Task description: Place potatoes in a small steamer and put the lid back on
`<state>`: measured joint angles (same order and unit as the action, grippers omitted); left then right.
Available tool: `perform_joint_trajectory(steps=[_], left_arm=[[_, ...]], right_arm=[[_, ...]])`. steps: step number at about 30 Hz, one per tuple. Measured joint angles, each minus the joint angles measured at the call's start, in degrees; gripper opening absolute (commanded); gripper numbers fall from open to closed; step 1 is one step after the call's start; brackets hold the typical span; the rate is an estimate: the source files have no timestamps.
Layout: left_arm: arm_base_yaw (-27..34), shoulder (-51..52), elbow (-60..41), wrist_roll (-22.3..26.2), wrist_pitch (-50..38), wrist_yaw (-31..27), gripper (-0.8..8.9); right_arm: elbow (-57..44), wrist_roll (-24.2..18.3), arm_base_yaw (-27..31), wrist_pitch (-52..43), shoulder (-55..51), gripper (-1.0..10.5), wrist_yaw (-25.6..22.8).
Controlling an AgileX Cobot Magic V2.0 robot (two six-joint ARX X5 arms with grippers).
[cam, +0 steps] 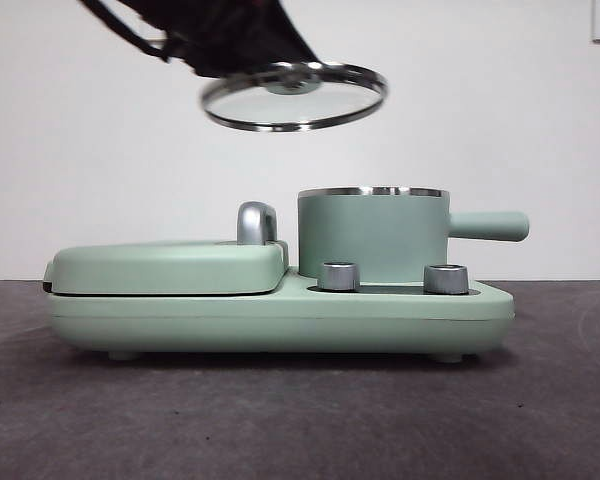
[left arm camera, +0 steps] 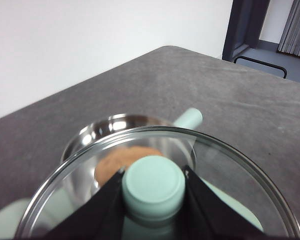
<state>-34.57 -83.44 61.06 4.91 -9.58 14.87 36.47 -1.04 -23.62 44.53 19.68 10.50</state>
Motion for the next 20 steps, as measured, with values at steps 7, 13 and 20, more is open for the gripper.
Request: perform_joint_trajectory(steps=[7, 13, 20], left_arm=[[-0.8, -9.9, 10.9, 1.6, 0.3, -0.1, 0.15], [-1.2, -16.1, 18.0, 3.0, 0.2, 0.0, 0.15], [-1.3, -21.1, 21.8, 5.0, -0.5, 0.0, 0.14]], right_arm=[[0.0, 0.0, 0.0, 0.0, 0.0, 2.9, 0.0], [0.0, 0.0, 0.0, 0.0, 0.0, 2.9, 0.0], [0.0, 0.0, 0.0, 0.0, 0.0, 2.9, 0.0]])
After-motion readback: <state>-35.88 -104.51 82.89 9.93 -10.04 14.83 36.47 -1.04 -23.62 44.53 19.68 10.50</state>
